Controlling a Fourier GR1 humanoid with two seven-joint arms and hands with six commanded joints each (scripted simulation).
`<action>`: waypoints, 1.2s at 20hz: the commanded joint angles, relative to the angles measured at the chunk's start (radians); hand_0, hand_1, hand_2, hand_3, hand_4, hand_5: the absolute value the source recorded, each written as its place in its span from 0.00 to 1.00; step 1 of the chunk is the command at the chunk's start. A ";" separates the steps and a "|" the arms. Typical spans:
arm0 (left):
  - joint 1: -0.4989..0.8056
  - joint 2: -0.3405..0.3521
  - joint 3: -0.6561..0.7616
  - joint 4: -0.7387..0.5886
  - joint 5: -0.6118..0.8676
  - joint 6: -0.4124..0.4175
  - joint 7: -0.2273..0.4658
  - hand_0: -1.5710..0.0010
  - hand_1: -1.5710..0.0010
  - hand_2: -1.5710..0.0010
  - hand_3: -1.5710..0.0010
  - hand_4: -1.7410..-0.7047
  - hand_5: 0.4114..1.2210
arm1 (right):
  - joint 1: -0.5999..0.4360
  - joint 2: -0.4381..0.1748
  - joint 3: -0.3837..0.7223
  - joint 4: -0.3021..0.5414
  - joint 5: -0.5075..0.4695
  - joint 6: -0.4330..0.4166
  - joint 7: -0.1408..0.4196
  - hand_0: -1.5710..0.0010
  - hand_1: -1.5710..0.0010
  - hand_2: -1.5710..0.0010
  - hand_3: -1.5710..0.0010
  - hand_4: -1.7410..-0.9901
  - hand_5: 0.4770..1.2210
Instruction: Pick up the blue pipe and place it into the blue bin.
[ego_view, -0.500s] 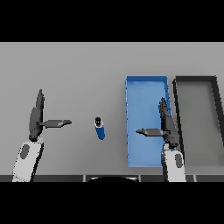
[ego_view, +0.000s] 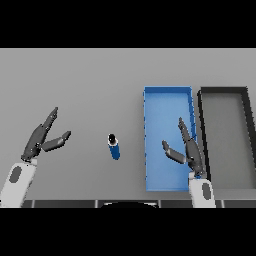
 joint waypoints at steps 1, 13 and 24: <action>-0.014 0.009 0.001 0.013 0.008 -0.025 -0.001 1.00 1.00 1.00 1.00 0.64 0.22 | 0.007 -0.008 0.008 -0.017 0.013 0.000 0.008 1.00 1.00 1.00 1.00 0.69 0.19; 0.061 0.025 -0.145 -0.142 0.008 -0.201 -0.012 1.00 1.00 1.00 1.00 0.58 0.11 | 0.011 -0.020 0.030 -0.035 0.055 -0.004 0.026 1.00 1.00 1.00 1.00 0.71 0.18; 0.013 -0.165 -0.294 -0.071 -0.142 -0.166 0.002 1.00 1.00 1.00 1.00 0.52 0.07 | 0.044 -0.015 0.038 -0.074 0.061 -0.009 0.038 1.00 1.00 1.00 1.00 0.68 0.20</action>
